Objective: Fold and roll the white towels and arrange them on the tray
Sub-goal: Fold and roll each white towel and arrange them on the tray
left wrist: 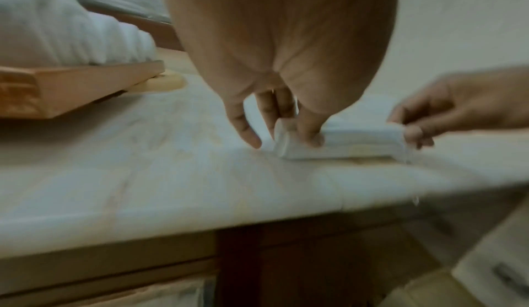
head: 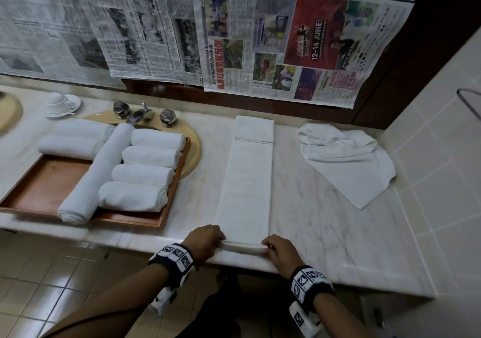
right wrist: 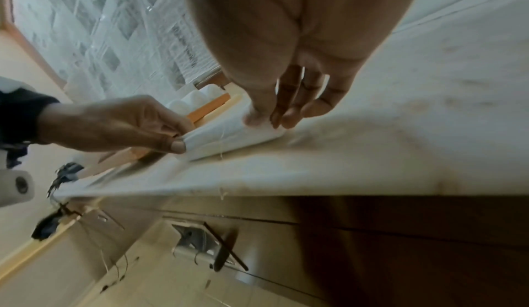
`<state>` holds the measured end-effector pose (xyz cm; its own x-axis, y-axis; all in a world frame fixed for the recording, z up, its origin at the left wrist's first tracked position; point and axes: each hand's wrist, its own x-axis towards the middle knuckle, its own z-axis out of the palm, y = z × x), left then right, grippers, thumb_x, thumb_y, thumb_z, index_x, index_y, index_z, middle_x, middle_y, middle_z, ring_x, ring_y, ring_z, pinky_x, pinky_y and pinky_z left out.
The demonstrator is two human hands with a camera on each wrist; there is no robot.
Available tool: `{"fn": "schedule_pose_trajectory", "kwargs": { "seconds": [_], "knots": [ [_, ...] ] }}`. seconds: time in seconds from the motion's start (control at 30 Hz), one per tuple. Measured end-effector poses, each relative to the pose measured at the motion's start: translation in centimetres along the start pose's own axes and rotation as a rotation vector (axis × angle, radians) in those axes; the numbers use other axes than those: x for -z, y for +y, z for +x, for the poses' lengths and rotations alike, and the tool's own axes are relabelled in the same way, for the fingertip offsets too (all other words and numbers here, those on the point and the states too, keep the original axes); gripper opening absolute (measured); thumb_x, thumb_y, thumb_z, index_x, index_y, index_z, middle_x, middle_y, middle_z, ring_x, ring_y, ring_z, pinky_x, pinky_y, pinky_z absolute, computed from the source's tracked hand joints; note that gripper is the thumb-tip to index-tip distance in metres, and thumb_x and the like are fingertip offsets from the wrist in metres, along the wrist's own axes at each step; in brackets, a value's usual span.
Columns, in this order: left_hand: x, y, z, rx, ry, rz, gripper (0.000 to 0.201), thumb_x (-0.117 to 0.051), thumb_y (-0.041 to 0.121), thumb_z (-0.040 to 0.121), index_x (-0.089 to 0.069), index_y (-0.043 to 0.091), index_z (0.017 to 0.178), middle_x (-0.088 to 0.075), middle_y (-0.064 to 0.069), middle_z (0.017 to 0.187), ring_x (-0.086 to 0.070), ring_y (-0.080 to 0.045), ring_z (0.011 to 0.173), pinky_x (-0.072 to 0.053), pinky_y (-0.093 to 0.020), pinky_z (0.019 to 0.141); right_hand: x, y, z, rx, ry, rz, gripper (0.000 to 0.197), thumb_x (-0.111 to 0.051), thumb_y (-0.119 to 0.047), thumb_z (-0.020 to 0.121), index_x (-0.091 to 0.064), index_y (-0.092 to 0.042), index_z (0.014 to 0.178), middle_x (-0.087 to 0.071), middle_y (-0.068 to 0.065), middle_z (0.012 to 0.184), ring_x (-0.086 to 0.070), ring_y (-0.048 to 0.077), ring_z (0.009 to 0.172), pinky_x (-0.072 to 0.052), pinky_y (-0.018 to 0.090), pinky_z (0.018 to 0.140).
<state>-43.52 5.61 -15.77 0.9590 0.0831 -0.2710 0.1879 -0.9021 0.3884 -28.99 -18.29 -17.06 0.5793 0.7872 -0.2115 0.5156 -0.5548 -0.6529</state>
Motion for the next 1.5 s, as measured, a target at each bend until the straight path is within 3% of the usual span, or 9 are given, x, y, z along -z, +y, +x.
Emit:
{"fn": "schedule_pose_trajectory", "kwargs": {
  "seconds": [0.33, 0.43, 0.53, 0.63, 0.8, 0.93, 1.07, 1.27, 1.5],
  "knots": [
    [0.9, 0.1, 1.8, 0.211, 0.042, -0.235, 0.017, -0.062, 0.011, 0.086, -0.053, 0.024, 0.092, -0.058, 0.003, 0.094, -0.057, -0.021, 0.088, -0.042, -0.03, 0.074, 0.2, -1.2, 1.4, -0.288, 0.049, -0.011, 0.021, -0.072, -0.027, 0.082, -0.051, -0.026, 0.086, -0.06, -0.009, 0.073, -0.054, 0.01, 0.067, -0.043, 0.029, 0.06],
    [0.2, 0.1, 1.6, 0.123, 0.084, -0.049, 0.018, -0.06, 0.008, 0.082, -0.057, 0.025, 0.084, -0.051, 0.005, 0.096, -0.056, -0.022, 0.086, -0.044, -0.033, 0.067, -0.2, -1.3, 1.3, -0.15, 0.128, -0.263, 0.021, -0.069, -0.024, 0.084, -0.049, -0.029, 0.086, -0.053, -0.01, 0.091, -0.054, 0.01, 0.078, -0.043, 0.028, 0.061],
    [-0.1, -0.5, 1.1, -0.05, 0.071, 0.168, 0.009, -0.073, 0.031, 0.075, -0.064, 0.031, 0.078, -0.055, 0.01, 0.091, -0.056, -0.015, 0.075, -0.043, -0.029, 0.053, -1.2, -0.6, 1.2, -0.002, 0.092, -0.366, 0.027, -0.077, -0.018, 0.068, -0.052, -0.028, 0.07, -0.047, -0.009, 0.084, -0.055, 0.011, 0.069, -0.042, 0.026, 0.049],
    [-0.2, -1.7, 0.9, -0.143, 0.018, 0.22, 0.027, -0.071, 0.054, 0.069, -0.067, 0.036, 0.089, -0.06, 0.016, 0.09, -0.06, -0.01, 0.077, -0.047, -0.027, 0.058, -1.1, -0.9, 1.2, 0.046, 0.006, -0.429, 0.025, -0.068, -0.053, 0.065, -0.056, -0.031, 0.064, -0.05, -0.014, 0.077, -0.052, 0.006, 0.065, -0.039, 0.021, 0.047],
    [-0.4, -2.4, 1.4, -0.218, 0.051, 0.204, 0.019, -0.079, 0.037, 0.066, -0.069, 0.03, 0.081, -0.067, 0.011, 0.082, -0.064, -0.015, 0.07, -0.05, -0.022, 0.055, -0.3, -0.9, 0.8, 0.07, -0.048, -0.434, 0.053, -0.088, -0.055, 0.03, -0.062, -0.035, 0.071, -0.059, -0.019, 0.075, -0.056, 0.003, 0.067, -0.04, 0.02, 0.051],
    [0.1, -1.8, 1.3, -0.18, 0.086, 0.236, 0.014, -0.05, 0.037, 0.072, -0.061, 0.028, 0.071, -0.059, 0.011, 0.076, -0.059, -0.013, 0.066, -0.046, -0.023, 0.052, -0.1, -0.5, 0.7, 0.147, 0.036, -0.467, 0.037, -0.087, -0.042, 0.054, -0.062, -0.034, 0.08, -0.06, -0.018, 0.078, -0.054, 0.006, 0.07, -0.029, 0.022, 0.064],
    [-0.1, -1.4, 1.2, -0.088, 0.071, 0.084, 0.016, -0.053, 0.026, 0.081, -0.065, 0.022, 0.09, -0.055, 0.003, 0.099, -0.054, -0.02, 0.087, -0.042, -0.032, 0.064, 0.0, 0.0, 0.3, 0.101, 0.081, -0.361, 0.015, -0.054, -0.042, 0.083, -0.064, -0.032, 0.085, -0.064, -0.016, 0.078, -0.058, 0.009, 0.071, -0.042, 0.022, 0.069],
    [0.8, -0.9, 2.3, 0.047, -0.012, -0.156, 0.022, -0.051, 0.014, 0.092, -0.07, 0.007, 0.101, -0.054, -0.007, 0.102, -0.054, -0.029, 0.097, -0.039, -0.03, 0.08, 1.3, -1.8, 0.3, -0.205, 0.071, -0.161, 0.019, -0.061, -0.039, 0.084, -0.074, -0.034, 0.097, -0.072, -0.013, 0.099, -0.062, 0.007, 0.096, -0.046, 0.023, 0.078],
    [0.8, -1.0, 2.4, 0.049, 0.167, -0.194, 0.013, -0.062, 0.01, 0.085, -0.063, 0.021, 0.093, -0.06, 0.004, 0.096, -0.059, -0.021, 0.078, -0.044, -0.029, 0.069, 0.4, -2.5, 0.9, -0.242, 0.19, -0.195, 0.016, -0.062, -0.015, 0.084, -0.06, -0.031, 0.08, -0.061, -0.014, 0.091, -0.059, 0.005, 0.082, -0.044, 0.026, 0.063]
  ]
}}
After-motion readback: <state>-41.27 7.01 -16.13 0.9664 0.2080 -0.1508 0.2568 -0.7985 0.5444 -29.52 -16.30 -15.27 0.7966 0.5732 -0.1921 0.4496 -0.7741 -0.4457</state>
